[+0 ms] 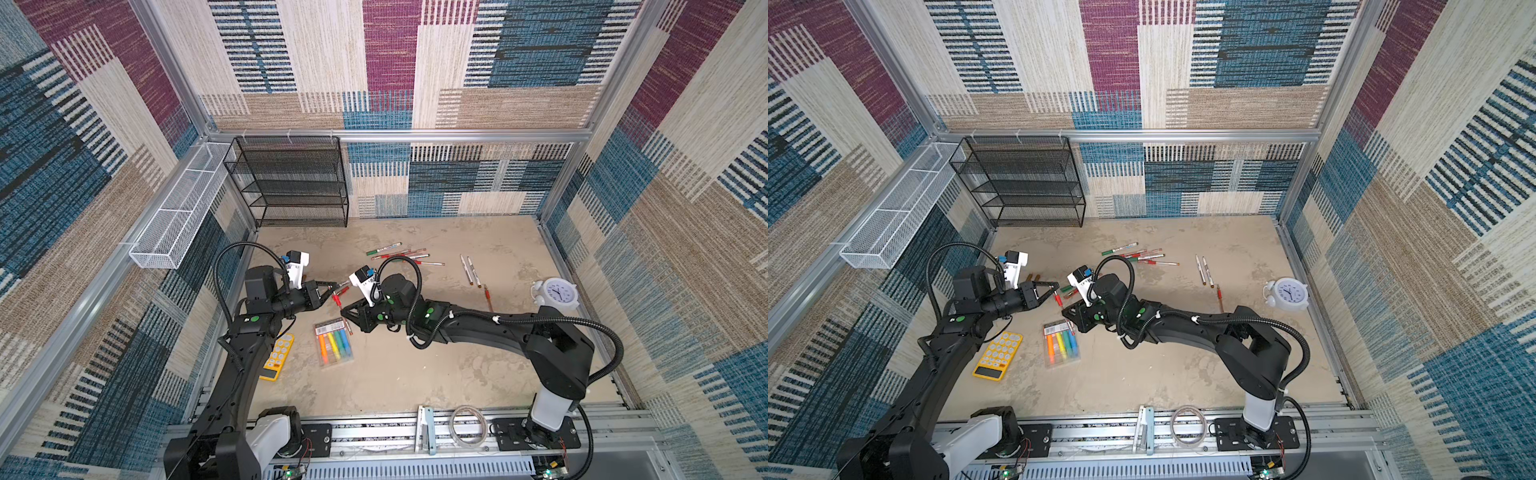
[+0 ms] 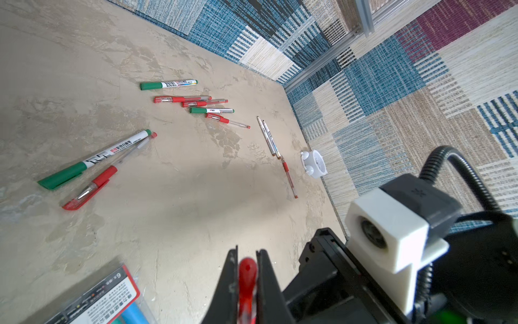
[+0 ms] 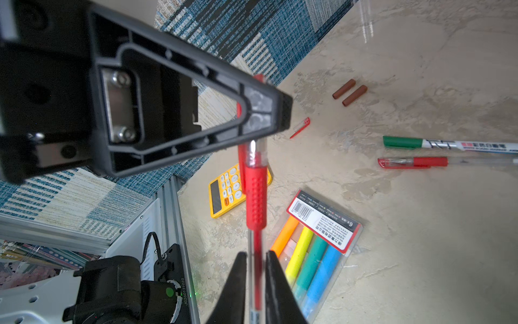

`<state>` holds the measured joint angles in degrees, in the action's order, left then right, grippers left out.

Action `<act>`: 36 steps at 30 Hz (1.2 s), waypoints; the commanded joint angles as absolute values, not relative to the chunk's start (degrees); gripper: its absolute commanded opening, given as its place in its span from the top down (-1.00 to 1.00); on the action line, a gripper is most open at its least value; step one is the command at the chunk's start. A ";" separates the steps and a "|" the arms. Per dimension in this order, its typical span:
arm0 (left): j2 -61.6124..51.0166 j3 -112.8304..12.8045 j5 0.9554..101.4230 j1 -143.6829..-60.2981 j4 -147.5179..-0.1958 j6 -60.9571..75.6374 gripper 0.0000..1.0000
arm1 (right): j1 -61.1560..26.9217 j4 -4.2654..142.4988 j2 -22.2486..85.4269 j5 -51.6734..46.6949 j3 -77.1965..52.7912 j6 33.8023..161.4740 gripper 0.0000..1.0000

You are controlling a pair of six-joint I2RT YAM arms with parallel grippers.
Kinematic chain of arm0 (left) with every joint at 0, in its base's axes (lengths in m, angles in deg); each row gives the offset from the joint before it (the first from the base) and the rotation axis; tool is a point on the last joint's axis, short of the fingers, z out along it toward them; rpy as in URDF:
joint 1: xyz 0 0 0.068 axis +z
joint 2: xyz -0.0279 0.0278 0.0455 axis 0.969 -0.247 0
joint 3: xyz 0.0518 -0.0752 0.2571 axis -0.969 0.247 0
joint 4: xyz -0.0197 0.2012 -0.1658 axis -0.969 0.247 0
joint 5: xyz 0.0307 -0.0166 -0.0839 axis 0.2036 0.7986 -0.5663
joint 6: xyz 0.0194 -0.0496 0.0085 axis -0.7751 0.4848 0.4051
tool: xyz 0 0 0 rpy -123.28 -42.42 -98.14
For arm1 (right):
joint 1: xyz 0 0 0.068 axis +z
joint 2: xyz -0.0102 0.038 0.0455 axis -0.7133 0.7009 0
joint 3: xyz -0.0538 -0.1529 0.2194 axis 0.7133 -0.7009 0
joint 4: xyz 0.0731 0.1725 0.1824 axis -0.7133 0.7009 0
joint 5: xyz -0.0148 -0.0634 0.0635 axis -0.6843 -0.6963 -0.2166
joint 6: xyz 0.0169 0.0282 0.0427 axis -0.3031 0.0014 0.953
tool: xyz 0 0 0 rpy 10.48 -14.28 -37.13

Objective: Open the pen caps

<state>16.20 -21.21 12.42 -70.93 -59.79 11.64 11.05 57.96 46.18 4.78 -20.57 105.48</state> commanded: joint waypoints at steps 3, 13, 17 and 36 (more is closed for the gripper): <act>16.41 -21.69 13.15 -70.61 -59.36 9.95 1.00 | 11.23 58.24 47.76 4.50 -17.99 104.62 0.54; 17.31 -20.69 12.48 -70.63 -60.91 11.05 1.00 | 11.21 58.46 51.30 5.97 -15.61 104.12 0.57; 17.25 -21.25 12.61 -70.45 -59.47 10.57 1.00 | 11.19 60.07 51.33 5.65 -15.40 103.83 0.93; 15.98 -23.88 16.68 -68.29 -57.79 9.78 1.00 | 11.33 55.58 43.86 4.50 -32.90 105.89 1.00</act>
